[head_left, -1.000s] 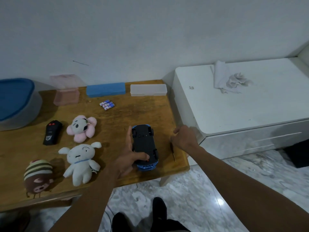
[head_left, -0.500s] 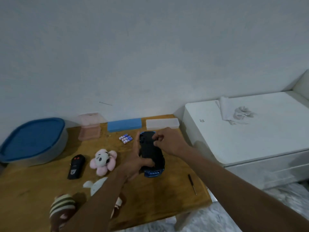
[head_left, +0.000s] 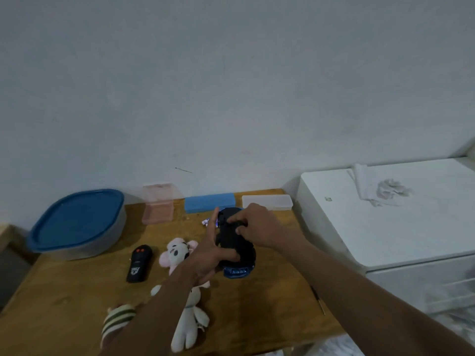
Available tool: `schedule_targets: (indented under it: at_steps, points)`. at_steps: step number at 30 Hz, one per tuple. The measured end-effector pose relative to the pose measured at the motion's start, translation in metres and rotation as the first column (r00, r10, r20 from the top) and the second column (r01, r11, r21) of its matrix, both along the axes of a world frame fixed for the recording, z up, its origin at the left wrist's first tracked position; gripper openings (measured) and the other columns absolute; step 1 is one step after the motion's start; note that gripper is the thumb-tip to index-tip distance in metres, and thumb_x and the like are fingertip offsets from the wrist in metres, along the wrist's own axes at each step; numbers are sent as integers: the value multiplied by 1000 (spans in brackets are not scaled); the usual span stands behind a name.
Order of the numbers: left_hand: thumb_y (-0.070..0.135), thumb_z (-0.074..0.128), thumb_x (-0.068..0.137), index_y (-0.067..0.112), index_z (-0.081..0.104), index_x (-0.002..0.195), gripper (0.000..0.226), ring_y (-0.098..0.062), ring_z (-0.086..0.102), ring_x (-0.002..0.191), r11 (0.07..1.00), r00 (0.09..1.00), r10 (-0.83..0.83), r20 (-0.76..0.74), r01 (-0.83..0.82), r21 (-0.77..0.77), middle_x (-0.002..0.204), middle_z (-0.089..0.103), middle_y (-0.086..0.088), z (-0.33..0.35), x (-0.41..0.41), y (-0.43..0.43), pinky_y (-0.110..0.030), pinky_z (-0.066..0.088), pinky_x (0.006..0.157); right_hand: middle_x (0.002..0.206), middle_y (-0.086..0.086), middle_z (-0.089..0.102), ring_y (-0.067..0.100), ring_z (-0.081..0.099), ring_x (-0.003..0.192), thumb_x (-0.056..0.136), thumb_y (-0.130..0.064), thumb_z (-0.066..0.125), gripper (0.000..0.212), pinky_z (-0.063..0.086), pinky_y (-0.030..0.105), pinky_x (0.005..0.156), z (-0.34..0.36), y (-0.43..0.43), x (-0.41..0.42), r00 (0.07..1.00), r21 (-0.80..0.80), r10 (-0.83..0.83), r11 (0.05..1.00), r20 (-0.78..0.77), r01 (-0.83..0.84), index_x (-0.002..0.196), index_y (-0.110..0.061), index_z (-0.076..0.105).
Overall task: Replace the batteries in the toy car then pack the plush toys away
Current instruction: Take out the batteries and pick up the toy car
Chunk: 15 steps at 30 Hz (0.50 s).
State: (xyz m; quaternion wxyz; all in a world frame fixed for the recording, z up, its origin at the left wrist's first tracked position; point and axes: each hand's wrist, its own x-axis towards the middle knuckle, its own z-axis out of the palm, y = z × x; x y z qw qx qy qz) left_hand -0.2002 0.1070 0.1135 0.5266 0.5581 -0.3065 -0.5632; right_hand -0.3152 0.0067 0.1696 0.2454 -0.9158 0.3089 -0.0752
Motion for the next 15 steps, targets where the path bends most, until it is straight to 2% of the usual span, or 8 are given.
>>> schedule_targets:
  at_steps: [8,15]
  points:
    - [-28,54,73,53,15,145,115,-38,60,109,1000,999,-8,-40,8,-8,136,48,-12,-7,-3,9,-45,56,79,124,7,63,21,57,110,85,-9,64,35,45,26,91,-3,6,-3,1000,18,-4,1000,-8,4,120,-15,65]
    - [-30,52,74,51,18,145,113,-37,61,107,1000,998,2,-63,-4,-24,138,47,-13,-11,-16,9,-41,57,74,123,7,64,21,59,110,84,-6,66,35,45,24,90,-7,6,-11,1000,19,-28,999,-14,28,118,-14,67]
